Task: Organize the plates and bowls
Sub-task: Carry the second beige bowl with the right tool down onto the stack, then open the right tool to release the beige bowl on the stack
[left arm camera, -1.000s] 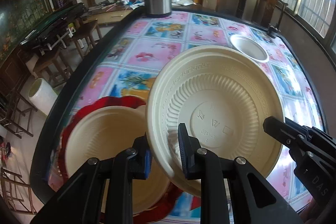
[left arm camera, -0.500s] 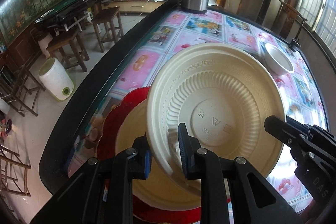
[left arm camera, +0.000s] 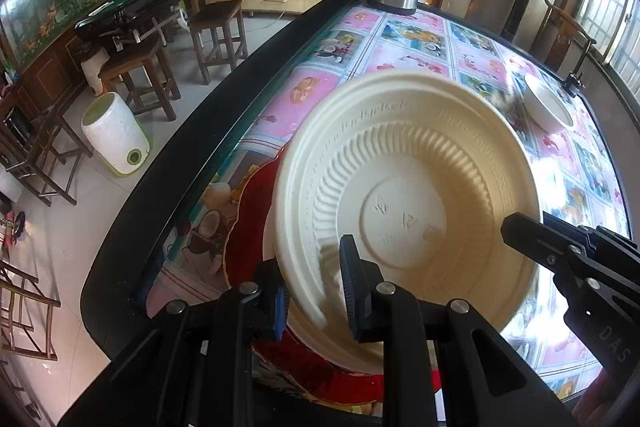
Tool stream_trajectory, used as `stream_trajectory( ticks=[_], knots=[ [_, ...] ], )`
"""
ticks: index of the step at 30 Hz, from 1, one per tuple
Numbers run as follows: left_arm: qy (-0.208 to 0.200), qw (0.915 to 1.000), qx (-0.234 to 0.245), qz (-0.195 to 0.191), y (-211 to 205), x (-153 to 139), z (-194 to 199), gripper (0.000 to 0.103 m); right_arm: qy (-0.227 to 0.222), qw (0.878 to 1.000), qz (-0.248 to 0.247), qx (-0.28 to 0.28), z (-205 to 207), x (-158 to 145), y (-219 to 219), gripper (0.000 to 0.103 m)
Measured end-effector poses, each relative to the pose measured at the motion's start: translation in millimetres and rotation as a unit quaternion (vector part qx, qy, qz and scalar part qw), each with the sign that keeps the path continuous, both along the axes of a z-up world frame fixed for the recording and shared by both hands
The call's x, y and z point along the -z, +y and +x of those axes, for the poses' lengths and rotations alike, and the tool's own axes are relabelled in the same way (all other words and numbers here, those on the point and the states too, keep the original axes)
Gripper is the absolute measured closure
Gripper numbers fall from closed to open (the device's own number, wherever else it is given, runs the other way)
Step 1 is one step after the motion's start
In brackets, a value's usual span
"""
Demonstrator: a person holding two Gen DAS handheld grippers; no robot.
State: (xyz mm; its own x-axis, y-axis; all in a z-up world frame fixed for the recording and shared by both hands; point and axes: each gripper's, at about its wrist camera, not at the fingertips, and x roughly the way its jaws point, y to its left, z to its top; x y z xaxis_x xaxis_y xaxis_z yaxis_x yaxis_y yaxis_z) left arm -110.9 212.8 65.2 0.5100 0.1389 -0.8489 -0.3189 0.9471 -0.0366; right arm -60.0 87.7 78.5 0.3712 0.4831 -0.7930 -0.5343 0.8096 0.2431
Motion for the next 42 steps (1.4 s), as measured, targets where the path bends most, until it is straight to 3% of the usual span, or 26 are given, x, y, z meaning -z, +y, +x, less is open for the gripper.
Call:
stream_trajectory(
  ticks=[18,22,31,34,37,39,42],
  knots=[
    [-0.035,0.9989,-0.006,0.031,-3,-5,-4,0.08,0.012,1.0,-0.003,-0.001,-3,6,-2,0.084],
    [-0.049,0.9973,-0.019,0.05,2,-12,-7,0.066,0.01,1.0,-0.005,0.002,-4,4,-3,0.083],
    [-0.08,0.9954,-0.03,0.042,7,-25,-7,0.063,0.001,1.0,0.011,0.023,-3,-7,-22,0.082],
    [-0.096,0.9944,-0.02,0.04,-6,-29,-3,0.049,-0.009,0.999,0.019,0.038,-3,-15,-35,0.082],
    [-0.113,0.9923,-0.006,0.05,-22,-35,-1,0.038,-0.019,0.998,0.022,0.052,-4,-21,-48,0.065],
    [-0.12,0.9915,0.006,0.051,-33,-38,3,0.031,-0.024,0.998,0.021,0.062,-4,-24,-57,0.063],
    [-0.125,0.9903,0.022,0.057,-49,-42,9,0.03,-0.026,0.997,0.021,0.076,-2,-25,-69,0.063]
  ],
)
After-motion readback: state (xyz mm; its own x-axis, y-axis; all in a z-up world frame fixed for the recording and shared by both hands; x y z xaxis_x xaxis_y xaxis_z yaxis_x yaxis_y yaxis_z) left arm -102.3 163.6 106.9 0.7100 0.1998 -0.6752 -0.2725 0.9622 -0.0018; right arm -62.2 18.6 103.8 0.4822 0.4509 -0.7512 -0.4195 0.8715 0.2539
